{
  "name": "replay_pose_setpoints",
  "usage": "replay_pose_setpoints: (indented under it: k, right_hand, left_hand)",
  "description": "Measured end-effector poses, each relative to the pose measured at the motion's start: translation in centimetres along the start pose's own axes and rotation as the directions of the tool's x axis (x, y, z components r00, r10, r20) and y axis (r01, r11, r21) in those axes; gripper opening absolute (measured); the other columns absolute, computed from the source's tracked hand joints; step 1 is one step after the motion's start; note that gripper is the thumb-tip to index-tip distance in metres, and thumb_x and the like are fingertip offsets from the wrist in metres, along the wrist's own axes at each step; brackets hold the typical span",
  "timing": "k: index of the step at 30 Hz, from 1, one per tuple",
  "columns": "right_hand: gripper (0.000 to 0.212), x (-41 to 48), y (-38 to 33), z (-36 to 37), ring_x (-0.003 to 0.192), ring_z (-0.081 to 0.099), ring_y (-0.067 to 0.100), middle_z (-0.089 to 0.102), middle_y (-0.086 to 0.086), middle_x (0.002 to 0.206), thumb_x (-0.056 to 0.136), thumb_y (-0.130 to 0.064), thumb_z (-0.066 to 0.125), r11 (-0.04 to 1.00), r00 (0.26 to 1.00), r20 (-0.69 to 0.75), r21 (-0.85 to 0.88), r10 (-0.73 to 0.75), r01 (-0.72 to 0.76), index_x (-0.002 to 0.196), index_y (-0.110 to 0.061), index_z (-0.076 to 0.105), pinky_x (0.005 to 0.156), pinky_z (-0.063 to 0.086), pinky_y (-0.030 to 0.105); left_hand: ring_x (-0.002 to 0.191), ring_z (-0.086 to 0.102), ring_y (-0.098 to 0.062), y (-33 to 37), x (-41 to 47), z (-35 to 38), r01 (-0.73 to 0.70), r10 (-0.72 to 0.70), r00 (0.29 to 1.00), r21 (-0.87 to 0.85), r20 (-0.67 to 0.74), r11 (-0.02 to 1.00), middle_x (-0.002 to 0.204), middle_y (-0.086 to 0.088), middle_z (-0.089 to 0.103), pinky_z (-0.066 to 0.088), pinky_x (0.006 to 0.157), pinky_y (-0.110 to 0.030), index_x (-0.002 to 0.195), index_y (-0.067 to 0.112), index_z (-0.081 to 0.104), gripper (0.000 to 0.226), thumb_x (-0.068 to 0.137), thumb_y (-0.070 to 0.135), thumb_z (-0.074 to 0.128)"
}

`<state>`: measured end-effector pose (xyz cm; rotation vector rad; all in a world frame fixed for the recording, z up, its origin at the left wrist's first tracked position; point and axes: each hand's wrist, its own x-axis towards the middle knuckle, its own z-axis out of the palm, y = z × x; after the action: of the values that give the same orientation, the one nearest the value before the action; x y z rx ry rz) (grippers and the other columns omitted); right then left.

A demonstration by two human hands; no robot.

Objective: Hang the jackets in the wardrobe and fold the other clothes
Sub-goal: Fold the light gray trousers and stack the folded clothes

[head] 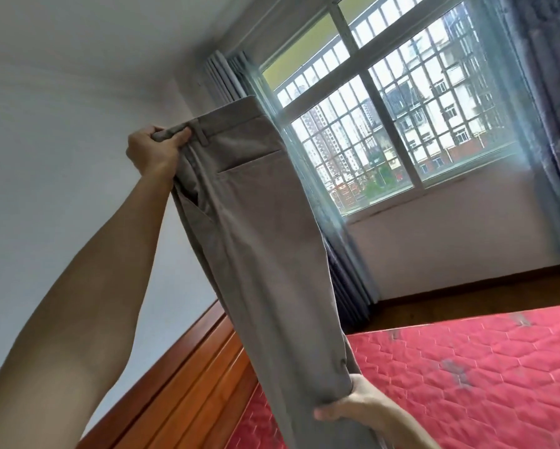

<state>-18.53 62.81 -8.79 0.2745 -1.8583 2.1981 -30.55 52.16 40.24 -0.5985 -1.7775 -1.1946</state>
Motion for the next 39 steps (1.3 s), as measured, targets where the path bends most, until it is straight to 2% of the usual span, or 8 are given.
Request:
replay_pose_setpoints:
  k: [2,6,9,13,17,29,34,39]
  right_hand:
    - [0.102,-0.2,1.7,0.9,0.141,0.04,0.004,0.01,-0.021,0.163,0.055,0.01,0.088,0.99,0.99,-0.013,0.008,-0.138,0.138,0.144,0.008,0.038,0.105,0.048,0.038]
    - [0.064,-1.5,7.8,0.2,0.138,0.045,0.015,0.04,0.007,0.156,0.067,-0.014,0.081,0.992,0.999,0.022,-0.118,-0.048,0.051,0.124,0.009,0.062,0.115,0.037,0.037]
    - [0.037,1.9,11.5,-1.9,0.145,0.026,0.046,0.036,0.027,0.153,0.099,0.005,0.047,0.965,0.894,-0.443,-0.255,-0.067,-0.054,0.134,0.017,0.047,0.12,0.021,0.054]
    - [0.021,-2.0,3.7,-4.4,0.101,0.068,0.001,0.077,-0.019,0.09,0.08,-0.022,0.079,0.928,0.955,-0.279,-0.322,0.097,-0.188,0.083,-0.043,0.08,0.092,0.051,0.021]
    - [0.01,-1.7,2.5,-9.5,0.079,0.071,0.009,0.075,-0.012,0.072,0.073,-0.029,0.085,0.839,0.904,-0.418,-0.457,0.092,-0.297,0.071,-0.034,0.076,0.075,0.055,0.031]
    - [0.015,-9.2,-3.0,-19.2,0.088,0.067,0.01,0.075,-0.008,0.089,0.084,-0.021,0.072,0.654,0.76,-0.647,-0.553,0.054,-0.517,0.098,-0.024,0.077,0.071,0.047,0.027]
    - [0.016,-12.1,-4.0,-21.7,0.079,0.062,0.011,0.064,-0.016,0.07,0.082,-0.026,0.076,0.57,0.735,-0.676,-0.581,0.059,-0.581,0.074,-0.037,0.068,0.056,0.036,0.013]
    - [0.013,-12.6,-4.0,-22.4,0.092,0.067,0.024,0.073,0.004,0.093,0.078,-0.015,0.07,0.48,0.678,-0.732,-0.57,0.073,-0.667,0.085,-0.025,0.068,0.069,0.047,0.029]
  left_hand:
    - [0.081,0.066,-0.018,0.1,0.0,-0.7,-0.006,0.006,1.0,0.015,-0.006,1.0,0.089,-0.005,0.072,0.059,0.082,-0.033,0.082,0.016,0.067,0.037,0.066,0.041,0.09]
    - [0.078,0.062,-0.017,-0.6,-0.1,-2.3,0.012,-0.011,1.0,0.049,-0.029,0.999,0.093,-0.011,0.075,0.059,0.081,-0.034,0.081,0.014,0.067,0.038,0.066,0.041,0.09]
    - [0.078,0.063,-0.019,-1.3,-1.1,-3.0,0.019,-0.018,0.999,0.041,-0.034,0.999,0.089,-0.009,0.073,0.057,0.079,-0.031,0.082,0.012,0.067,0.036,0.069,0.037,0.09]
    - [0.08,0.061,-0.02,-2.1,-2.7,-2.9,0.035,-0.036,0.999,0.027,0.038,0.999,0.087,-0.009,0.067,0.053,0.074,-0.028,0.085,0.008,0.066,0.035,0.074,0.034,0.088]
    - [0.084,0.061,-0.023,-3.4,-3.2,-2.8,0.061,-0.073,0.984,0.077,0.161,0.995,0.091,-0.013,0.065,0.052,0.074,-0.033,0.089,0.005,0.063,0.035,0.08,0.033,0.083]
    - [0.086,0.056,-0.021,-8.8,-7.9,2.0,0.197,-0.185,0.966,-0.054,0.179,0.979,0.096,-0.009,0.062,0.049,0.077,-0.035,0.072,0.018,0.056,0.031,0.078,0.033,0.082]
    - [0.084,0.056,-0.019,-8.9,-8.9,2.9,0.204,-0.194,0.971,-0.057,0.141,0.977,0.092,-0.008,0.063,0.05,0.076,-0.035,0.09,0.009,0.067,0.032,0.077,0.034,0.082]
    - [0.08,0.058,-0.017,-7.7,-11.5,4.2,0.22,-0.194,0.962,-0.123,0.19,0.968,0.087,-0.007,0.065,0.048,0.07,-0.026,0.078,0.013,0.065,0.024,0.08,0.029,0.082]
